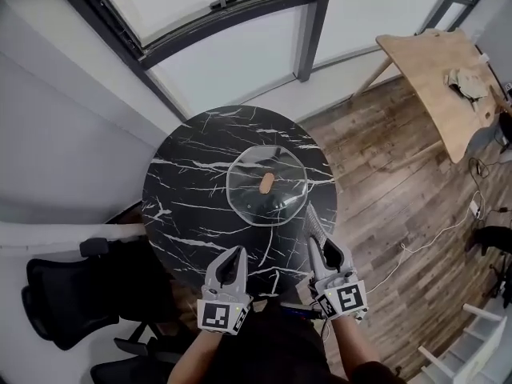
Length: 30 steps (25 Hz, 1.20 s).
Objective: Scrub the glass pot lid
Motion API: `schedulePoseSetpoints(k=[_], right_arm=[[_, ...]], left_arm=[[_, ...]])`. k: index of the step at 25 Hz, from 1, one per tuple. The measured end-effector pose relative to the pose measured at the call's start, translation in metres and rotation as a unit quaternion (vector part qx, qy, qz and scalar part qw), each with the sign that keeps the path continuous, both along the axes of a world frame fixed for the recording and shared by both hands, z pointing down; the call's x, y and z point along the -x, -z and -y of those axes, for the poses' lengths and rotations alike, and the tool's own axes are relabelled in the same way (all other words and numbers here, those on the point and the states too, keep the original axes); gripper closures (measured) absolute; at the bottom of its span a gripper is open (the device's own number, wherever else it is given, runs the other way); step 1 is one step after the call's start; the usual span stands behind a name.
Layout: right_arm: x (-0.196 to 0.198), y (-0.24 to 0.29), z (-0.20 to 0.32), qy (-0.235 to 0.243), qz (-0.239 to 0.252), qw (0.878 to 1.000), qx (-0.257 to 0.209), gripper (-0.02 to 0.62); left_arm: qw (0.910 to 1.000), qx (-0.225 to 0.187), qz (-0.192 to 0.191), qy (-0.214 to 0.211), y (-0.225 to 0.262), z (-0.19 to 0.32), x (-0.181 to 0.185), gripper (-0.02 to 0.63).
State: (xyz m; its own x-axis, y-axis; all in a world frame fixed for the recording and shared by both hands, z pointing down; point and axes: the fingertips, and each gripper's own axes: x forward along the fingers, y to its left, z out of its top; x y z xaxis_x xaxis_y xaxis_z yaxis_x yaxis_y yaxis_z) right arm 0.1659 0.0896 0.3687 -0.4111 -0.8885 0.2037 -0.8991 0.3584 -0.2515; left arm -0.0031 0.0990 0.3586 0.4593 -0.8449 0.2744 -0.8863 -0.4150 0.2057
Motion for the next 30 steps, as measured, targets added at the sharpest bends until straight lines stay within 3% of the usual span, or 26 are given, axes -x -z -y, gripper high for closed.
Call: schedulePoseSetpoints(k=[8,11,16,19,23,27,30], right_arm=[[0.007,-0.056,0.031,-0.022,-0.033,0.998,0.045,0.515],[0.002,-0.064,0.041,-0.031,-0.037,0.998,0.049,0.515],[-0.015,-0.086,0.051,-0.037,-0.063,0.996,0.058,0.515],[-0.021,-0.106,0.07,-0.021,-0.078,0.995,0.063,0.516],[-0.015,-0.129,0.096,0.021,-0.119,0.99,0.066,0.517],[-0.005,-0.157,0.123,0.088,-0.167,0.978,0.086,0.517],[-0.002,-0.18,0.151,0.139,-0.199,0.967,0.082,0.517]], left_arm=[[0.9956,0.052,-0.003,-0.077,-0.07,0.03,-0.003,0.603],[0.9921,0.059,0.022,-0.108,-0.095,0.054,-0.011,0.599],[0.9857,0.078,0.05,-0.141,-0.152,0.082,-0.03,0.469],[0.9793,0.12,0.076,-0.144,-0.196,0.101,-0.04,0.375],[0.9723,0.161,0.102,-0.135,-0.241,0.12,-0.048,0.366],[0.9708,0.179,0.094,-0.129,-0.258,0.14,-0.06,0.324],[0.9705,0.183,0.103,-0.12,-0.265,0.154,-0.064,0.356]])
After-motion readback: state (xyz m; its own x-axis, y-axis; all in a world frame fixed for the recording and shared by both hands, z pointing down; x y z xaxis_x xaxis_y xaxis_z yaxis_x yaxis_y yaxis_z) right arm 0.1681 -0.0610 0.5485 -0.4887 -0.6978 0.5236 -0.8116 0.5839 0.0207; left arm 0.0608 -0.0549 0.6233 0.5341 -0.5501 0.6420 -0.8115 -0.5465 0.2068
